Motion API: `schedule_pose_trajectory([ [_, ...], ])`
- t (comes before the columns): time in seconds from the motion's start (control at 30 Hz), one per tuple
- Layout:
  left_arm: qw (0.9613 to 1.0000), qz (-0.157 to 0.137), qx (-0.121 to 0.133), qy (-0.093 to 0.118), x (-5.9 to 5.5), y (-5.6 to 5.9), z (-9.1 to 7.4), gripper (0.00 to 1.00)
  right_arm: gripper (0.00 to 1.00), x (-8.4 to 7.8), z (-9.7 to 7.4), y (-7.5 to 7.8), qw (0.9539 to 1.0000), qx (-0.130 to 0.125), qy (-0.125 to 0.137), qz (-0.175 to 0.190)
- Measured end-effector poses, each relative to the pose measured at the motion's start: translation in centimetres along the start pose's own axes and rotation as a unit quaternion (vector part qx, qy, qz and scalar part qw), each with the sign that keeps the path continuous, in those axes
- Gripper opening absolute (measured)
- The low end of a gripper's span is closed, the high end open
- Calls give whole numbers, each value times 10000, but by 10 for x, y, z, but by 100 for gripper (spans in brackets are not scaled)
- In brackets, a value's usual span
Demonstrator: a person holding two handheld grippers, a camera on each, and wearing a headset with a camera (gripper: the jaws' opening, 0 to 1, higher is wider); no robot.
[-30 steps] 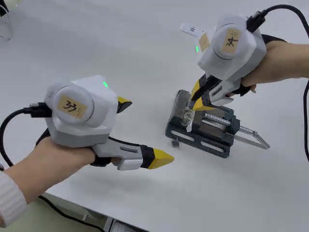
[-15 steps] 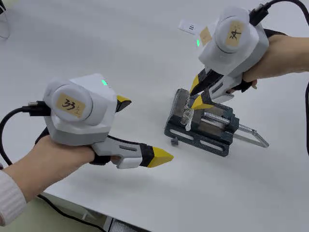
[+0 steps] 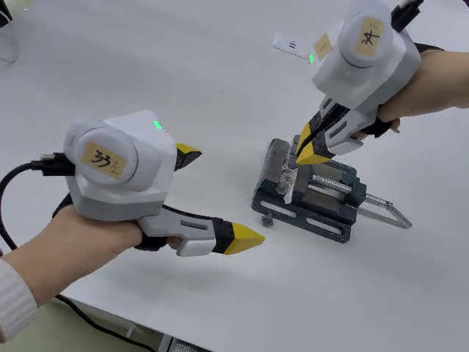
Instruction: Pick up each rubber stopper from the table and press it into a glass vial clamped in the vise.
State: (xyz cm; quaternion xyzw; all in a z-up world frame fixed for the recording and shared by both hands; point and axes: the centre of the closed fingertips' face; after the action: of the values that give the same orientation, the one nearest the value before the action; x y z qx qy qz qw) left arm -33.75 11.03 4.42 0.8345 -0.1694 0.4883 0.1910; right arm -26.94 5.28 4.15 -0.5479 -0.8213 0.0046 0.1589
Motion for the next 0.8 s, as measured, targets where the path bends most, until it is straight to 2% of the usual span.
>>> schedule_pose_trajectory([
  [0.4, 10000, -51, -46, -63, -6, 0, 0, 90, 0, 1, 4, 5, 10000, 30, 11, 10],
  [0.8, 9998, -133, -85, -90, -10, 0, 2, 89, 0, 0, 5, 4, 9995, 43, -95, -294],
])
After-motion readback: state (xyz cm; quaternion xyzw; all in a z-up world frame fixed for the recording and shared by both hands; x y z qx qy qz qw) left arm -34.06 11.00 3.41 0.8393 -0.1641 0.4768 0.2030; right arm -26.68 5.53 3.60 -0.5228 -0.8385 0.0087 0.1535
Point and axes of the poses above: the centre of the closed fingertips' face, and the gripper's own axes: z roughly forward along the fingers, y roughly to its right, x roughly out of its top, and after that the axes turned 8 degrees about x, right-handed
